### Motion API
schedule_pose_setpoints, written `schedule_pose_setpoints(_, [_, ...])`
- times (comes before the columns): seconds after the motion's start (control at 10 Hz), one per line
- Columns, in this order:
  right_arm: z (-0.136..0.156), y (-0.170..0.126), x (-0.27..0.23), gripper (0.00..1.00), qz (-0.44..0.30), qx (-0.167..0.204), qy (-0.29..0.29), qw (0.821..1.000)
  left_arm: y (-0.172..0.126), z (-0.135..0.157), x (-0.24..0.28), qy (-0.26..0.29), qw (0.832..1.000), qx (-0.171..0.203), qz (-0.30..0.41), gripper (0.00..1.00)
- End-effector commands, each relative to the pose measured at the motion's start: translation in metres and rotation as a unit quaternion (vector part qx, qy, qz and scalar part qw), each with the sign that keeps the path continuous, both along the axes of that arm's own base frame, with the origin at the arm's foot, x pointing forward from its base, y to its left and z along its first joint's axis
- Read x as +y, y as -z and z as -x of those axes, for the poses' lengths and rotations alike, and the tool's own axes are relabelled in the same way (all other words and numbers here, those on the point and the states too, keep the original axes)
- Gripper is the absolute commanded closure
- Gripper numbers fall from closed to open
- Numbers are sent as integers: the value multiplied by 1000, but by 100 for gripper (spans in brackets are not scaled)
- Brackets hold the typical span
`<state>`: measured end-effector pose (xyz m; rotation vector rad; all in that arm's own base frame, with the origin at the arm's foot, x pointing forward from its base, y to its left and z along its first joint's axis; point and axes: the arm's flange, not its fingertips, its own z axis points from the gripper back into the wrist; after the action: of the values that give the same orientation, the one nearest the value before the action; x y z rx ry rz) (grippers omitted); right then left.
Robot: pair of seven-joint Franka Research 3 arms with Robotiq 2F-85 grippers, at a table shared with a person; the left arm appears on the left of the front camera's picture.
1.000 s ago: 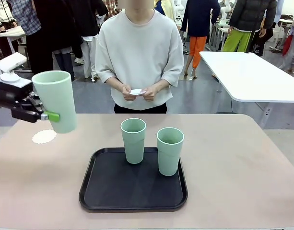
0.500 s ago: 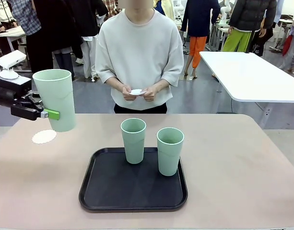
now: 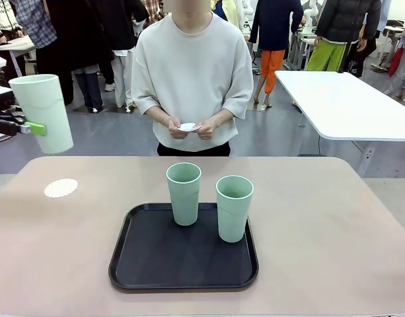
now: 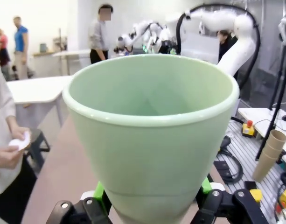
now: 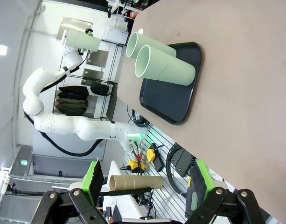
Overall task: Place coasters on the table and set cups on them.
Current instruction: Pick up one Reusable plastic cup and place it on a coaster set by the human.
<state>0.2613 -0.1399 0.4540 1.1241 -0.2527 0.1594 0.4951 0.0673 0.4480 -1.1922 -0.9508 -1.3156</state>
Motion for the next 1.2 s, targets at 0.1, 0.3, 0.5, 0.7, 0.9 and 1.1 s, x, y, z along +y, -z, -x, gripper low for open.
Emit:
schedule_pose_setpoints(0.1, [0, -2, 1, 0, -7, -7, -3, 1000, 19, -41, 35, 2, 999, -11, 46, 16])
schedule_pose_setpoints(0.3, [0, -2, 1, 0, -7, -7, -3, 1000, 31, -45, 49, -32, 998, -38, 29, 16])
schedule_pose_setpoints(0.5, [0, -2, 1, 0, -7, -7, -3, 1000, 39, -43, 59, -75, 994, -75, -15, 16])
schedule_pose_setpoints(0.7, [0, -2, 1, 0, -7, -7, -3, 1000, 43, -41, 71, -96, 991, -88, -41, 16])
schedule_pose_setpoints(0.9, [0, -2, 1, 0, -7, -7, -3, 1000, 50, -45, 81, -118, 989, -79, -45, 16])
schedule_pose_setpoints(1.1, [0, -2, 1, 0, -7, -7, -3, 1000, 49, -53, 81, -108, 990, -76, -40, 16])
